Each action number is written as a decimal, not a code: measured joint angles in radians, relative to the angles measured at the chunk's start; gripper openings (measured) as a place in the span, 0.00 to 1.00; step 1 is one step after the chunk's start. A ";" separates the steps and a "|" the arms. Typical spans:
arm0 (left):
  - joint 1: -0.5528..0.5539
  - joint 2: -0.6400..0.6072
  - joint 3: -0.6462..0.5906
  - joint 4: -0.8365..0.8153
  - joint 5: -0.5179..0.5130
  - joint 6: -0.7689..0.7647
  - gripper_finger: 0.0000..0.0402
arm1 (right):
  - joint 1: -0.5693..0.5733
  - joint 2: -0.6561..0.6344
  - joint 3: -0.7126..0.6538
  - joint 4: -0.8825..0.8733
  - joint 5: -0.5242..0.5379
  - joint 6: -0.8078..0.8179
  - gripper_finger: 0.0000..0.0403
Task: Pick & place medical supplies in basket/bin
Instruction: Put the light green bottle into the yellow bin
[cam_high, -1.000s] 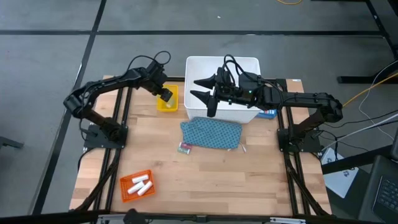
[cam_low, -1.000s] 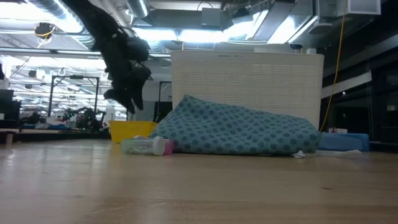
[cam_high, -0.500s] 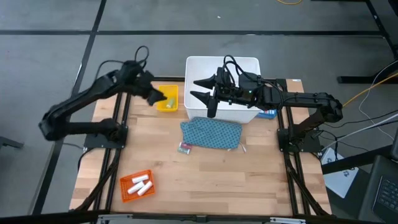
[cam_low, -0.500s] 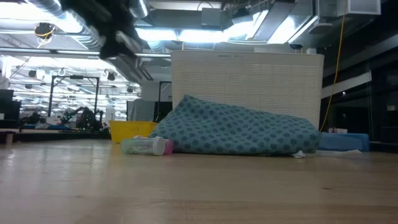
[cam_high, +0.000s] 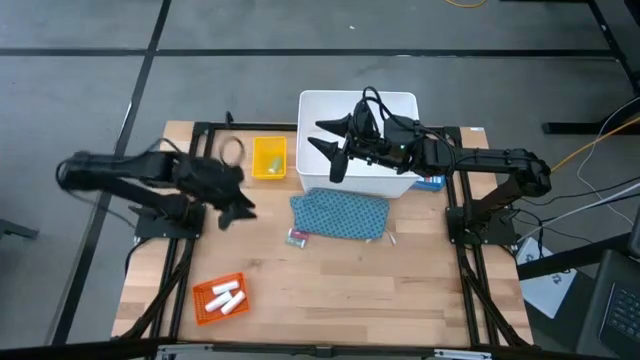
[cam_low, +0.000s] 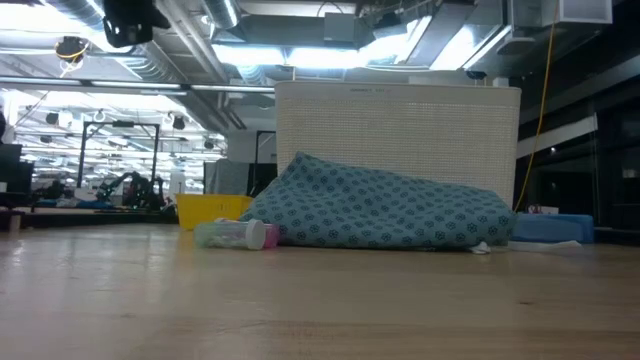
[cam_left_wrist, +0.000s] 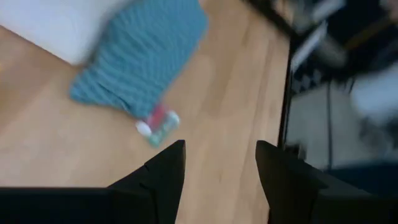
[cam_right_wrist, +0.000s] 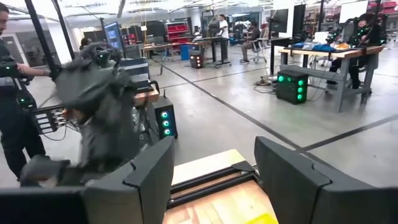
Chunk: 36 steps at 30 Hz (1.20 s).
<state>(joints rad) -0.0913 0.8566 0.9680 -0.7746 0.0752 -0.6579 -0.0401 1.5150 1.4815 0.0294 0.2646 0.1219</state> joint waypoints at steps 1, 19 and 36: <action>-0.043 0.025 0.000 0.001 -0.021 0.006 0.48 | 0.000 0.000 0.000 0.000 0.000 0.000 0.56; -0.240 0.480 0.000 0.126 -0.268 0.247 0.48 | -0.028 0.000 0.000 -0.109 -0.124 0.015 0.56; -0.160 0.672 0.000 0.317 -0.188 0.397 0.48 | -0.057 0.000 0.000 -0.136 -0.232 0.000 0.56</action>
<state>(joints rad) -0.2512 1.5283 0.9684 -0.4577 -0.1133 -0.2614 -0.0975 1.5154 1.4811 -0.1066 0.0330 0.1223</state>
